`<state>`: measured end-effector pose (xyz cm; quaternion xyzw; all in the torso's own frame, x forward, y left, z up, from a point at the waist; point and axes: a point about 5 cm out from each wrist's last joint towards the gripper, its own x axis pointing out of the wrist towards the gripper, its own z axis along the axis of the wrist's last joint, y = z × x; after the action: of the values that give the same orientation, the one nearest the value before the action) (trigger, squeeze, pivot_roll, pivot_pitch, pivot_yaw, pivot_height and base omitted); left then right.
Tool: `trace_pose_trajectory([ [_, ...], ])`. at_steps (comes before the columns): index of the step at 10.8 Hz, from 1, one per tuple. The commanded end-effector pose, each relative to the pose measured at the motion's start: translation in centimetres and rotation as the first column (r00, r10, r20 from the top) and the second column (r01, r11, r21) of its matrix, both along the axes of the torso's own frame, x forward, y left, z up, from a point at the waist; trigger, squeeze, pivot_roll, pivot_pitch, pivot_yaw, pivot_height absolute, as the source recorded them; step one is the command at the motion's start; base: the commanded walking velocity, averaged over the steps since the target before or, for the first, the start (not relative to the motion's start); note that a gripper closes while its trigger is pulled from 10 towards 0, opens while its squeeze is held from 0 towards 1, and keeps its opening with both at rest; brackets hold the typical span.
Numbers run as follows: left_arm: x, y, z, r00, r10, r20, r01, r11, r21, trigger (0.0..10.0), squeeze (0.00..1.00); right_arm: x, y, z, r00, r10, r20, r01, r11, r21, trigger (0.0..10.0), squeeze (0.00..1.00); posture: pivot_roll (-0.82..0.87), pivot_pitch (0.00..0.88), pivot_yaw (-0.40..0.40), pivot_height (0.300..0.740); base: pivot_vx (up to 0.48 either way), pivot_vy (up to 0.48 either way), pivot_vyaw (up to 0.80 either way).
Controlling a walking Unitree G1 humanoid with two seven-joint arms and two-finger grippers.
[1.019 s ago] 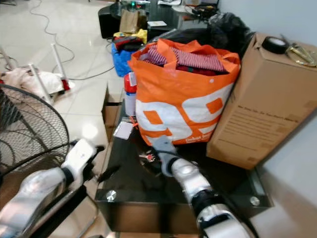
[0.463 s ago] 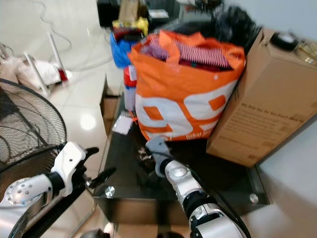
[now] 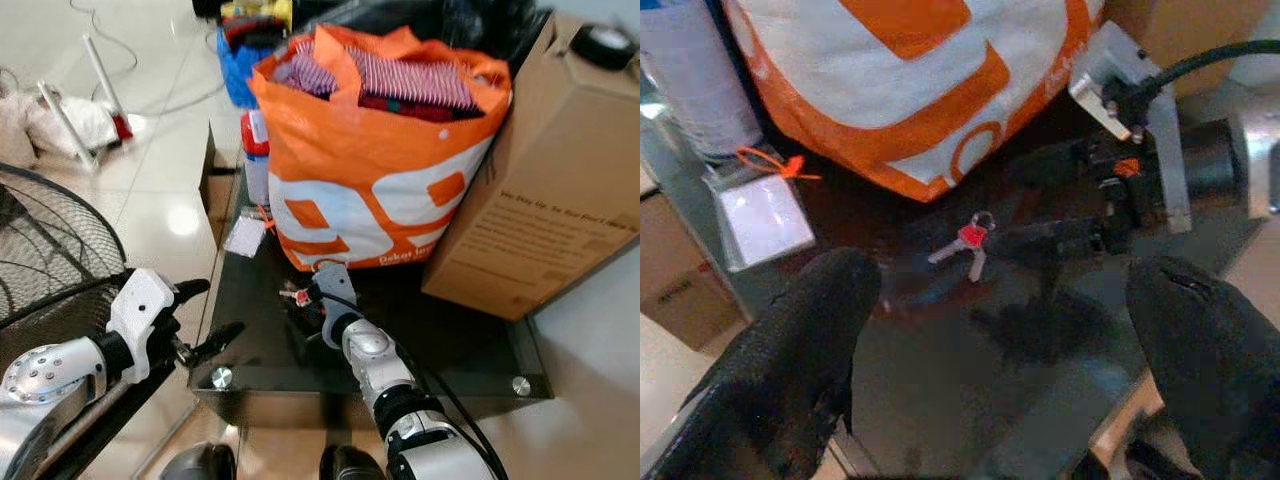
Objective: Hang keys on a hook
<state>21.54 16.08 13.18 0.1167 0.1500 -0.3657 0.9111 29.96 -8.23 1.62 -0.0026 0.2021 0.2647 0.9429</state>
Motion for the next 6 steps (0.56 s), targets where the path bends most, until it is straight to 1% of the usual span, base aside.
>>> trace_pose_trajectory([
  [1, -0.5, -0.1, 0.3, 1.000, -0.020, -0.008, 0.020, 1.000, -0.001, 10.0, 0.00, -0.3, 0.0, -0.4, 1.000, -0.005, -0.015, 0.005, 1.000, 0.028, 10.0, 0.00, 0.05, 0.224, -0.042, 0.740, 0.000, 0.000, 0.00],
  [3, -1.5, 0.4, 0.9, 1.000, -0.013, -0.028, 0.013, 1.000, 0.006, 10.0, 0.00, 0.0, 1.0, 0.1, 0.999, -0.033, -0.008, 0.033, 0.997, 0.065, 10.0, 0.00, 0.09, 0.259, -0.050, 0.740, 0.000, 0.000, 0.00],
  [4, -2.2, 0.5, 1.0, 0.999, -0.013, -0.044, 0.013, 1.000, 0.008, 10.0, 0.00, 0.1, 1.5, 0.2, 0.999, -0.037, -0.001, 0.037, 0.997, 0.068, 10.0, 0.00, 0.09, 0.262, -0.052, 0.740, 0.000, 0.000, 0.00],
  [6, -4.2, 0.6, 0.5, 0.991, -0.039, -0.124, 0.044, 0.999, 0.031, 10.0, 0.00, 0.2, 2.5, 0.5, 0.999, -0.046, 0.019, 0.045, 0.998, 0.046, 10.0, 0.00, 0.11, 0.255, -0.063, 0.740, 0.000, 0.000, 0.00],
])
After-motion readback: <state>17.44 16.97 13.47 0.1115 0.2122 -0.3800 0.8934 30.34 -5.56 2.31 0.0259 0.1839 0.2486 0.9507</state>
